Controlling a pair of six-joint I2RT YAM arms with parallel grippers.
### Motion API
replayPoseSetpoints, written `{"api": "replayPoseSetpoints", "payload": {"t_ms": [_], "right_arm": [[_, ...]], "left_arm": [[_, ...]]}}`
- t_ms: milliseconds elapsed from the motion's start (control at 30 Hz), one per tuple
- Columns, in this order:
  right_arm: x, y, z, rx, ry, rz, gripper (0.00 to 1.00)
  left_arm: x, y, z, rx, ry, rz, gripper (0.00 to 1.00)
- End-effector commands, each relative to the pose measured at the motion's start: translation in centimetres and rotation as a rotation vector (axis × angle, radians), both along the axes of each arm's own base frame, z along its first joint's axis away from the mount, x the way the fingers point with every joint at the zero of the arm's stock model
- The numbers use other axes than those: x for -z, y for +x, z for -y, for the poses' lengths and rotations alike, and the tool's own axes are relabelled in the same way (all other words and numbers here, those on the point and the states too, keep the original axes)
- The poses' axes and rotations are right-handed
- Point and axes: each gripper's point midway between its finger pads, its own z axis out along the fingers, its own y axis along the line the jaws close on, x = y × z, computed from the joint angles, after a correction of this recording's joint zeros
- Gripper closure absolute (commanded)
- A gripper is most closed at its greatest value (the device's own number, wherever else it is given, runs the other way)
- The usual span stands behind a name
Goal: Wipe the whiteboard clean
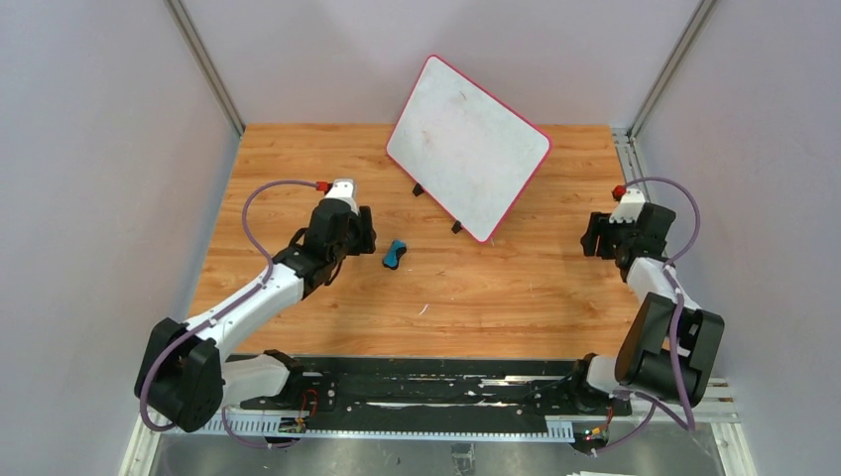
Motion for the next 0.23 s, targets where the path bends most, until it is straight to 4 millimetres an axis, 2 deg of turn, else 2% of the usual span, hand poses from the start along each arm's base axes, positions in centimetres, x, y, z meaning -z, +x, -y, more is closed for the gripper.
{"api": "replayPoseSetpoints", "payload": {"t_ms": [0, 200], "right_arm": [[-1.0, 1.8, 0.6, 0.052, -0.004, 0.044, 0.41], [-1.8, 1.8, -0.5, 0.021, -0.004, 0.105, 0.43]], "left_arm": [[-1.9, 0.7, -0.6, -0.045, -0.032, 0.083, 0.38], [-1.9, 0.5, -1.0, -0.057, -0.028, 0.090, 0.36]]}}
